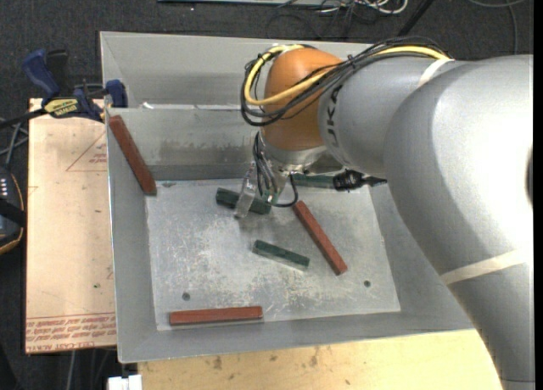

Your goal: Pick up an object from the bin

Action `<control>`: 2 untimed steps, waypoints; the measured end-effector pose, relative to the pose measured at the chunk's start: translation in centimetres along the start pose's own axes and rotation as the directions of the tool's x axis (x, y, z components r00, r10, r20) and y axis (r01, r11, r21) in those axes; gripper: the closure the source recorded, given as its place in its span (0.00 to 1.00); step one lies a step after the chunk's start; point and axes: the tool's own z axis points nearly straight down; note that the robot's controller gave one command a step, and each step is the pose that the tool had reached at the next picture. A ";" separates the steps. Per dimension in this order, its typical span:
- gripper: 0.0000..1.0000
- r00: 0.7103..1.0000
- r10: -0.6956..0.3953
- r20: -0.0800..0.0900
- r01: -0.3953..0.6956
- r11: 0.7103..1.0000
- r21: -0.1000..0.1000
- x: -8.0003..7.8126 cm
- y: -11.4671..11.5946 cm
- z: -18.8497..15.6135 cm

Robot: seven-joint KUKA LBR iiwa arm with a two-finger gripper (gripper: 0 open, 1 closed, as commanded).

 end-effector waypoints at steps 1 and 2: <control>1.00 1.000 0.000 -0.010 0.000 1.000 0.005 0.3 -0.1 -2.5; 1.00 1.000 0.000 -0.002 0.000 1.000 0.000 0.0 0.1 -4.7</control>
Offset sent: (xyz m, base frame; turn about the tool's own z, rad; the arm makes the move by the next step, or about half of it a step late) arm 0.0002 0.0001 0.0571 0.0000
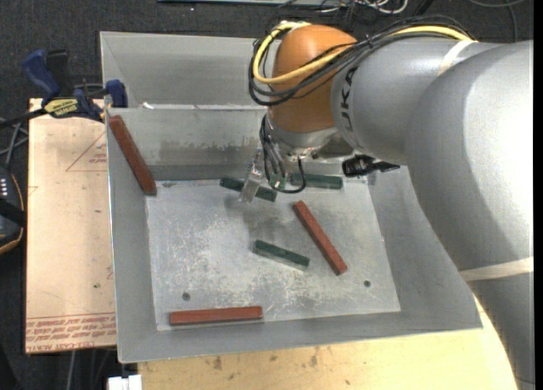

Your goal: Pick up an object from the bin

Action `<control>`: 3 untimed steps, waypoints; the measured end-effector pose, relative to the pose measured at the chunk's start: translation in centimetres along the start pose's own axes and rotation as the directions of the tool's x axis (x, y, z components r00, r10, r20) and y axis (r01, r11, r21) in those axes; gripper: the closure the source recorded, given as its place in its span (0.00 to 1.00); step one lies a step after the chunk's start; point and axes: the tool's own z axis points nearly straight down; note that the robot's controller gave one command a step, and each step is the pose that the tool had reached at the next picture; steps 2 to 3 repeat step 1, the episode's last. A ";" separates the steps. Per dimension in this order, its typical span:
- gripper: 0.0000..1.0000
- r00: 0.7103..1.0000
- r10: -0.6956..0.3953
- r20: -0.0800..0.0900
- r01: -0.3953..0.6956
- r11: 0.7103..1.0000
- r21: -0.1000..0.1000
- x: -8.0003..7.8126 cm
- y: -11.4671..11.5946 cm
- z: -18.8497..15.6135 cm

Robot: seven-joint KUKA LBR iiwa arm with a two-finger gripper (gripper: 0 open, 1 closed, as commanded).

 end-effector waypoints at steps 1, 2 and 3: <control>1.00 1.000 0.000 0.005 0.000 1.000 -0.003 -0.1 0.0 -0.8; 1.00 1.000 0.000 0.005 0.000 1.000 -0.003 -0.1 0.0 -0.8; 1.00 1.000 0.000 0.005 0.000 1.000 -0.003 -0.1 0.0 -0.8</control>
Offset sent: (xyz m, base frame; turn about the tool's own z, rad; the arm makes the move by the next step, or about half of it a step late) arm 0.0000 -0.0001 0.0079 0.0000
